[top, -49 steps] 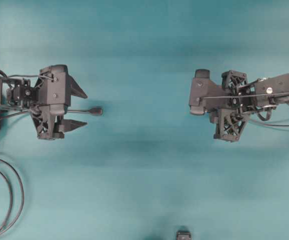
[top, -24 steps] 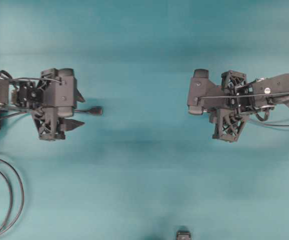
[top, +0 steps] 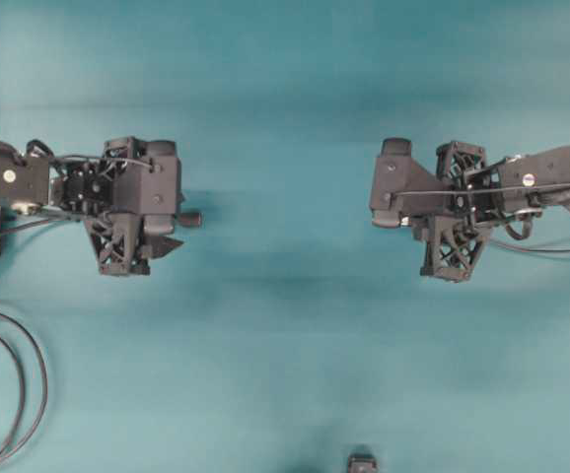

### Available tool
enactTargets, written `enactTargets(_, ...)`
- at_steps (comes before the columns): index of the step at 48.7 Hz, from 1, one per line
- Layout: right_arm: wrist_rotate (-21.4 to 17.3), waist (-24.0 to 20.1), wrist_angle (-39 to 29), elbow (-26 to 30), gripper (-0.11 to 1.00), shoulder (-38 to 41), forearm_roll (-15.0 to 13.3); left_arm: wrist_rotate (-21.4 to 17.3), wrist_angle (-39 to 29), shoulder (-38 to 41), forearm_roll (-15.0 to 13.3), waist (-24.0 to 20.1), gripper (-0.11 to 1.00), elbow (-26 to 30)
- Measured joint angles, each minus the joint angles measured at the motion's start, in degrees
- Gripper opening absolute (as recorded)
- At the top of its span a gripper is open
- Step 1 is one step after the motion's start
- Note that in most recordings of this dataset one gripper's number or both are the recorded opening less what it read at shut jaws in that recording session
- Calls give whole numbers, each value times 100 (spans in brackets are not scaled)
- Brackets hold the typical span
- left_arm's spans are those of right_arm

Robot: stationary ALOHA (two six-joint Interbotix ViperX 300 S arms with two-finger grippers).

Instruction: Insert the USB using both arms.

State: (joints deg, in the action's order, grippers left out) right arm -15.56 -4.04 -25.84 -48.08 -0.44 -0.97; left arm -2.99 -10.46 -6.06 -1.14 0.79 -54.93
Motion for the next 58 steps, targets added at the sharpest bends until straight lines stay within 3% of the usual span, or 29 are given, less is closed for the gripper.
enactTargets(9, 0, -9, 0, 9, 18, -9, 0, -9, 0, 70, 0, 0, 75, 18)
enactTargets(41, 18, -18, -9, 53, 18, -26, 0, -9, 88, 404, 0, -18, 73, 26)
enactTargets(47, 18, -18, -62, 70, 18, -26, 9, -18, 141, 413, 0, -70, 68, 35)
enactTargets(58, 18, -18, -149, 97, 18, -26, 9, -360, 79, 492, 9, -132, 65, 123)
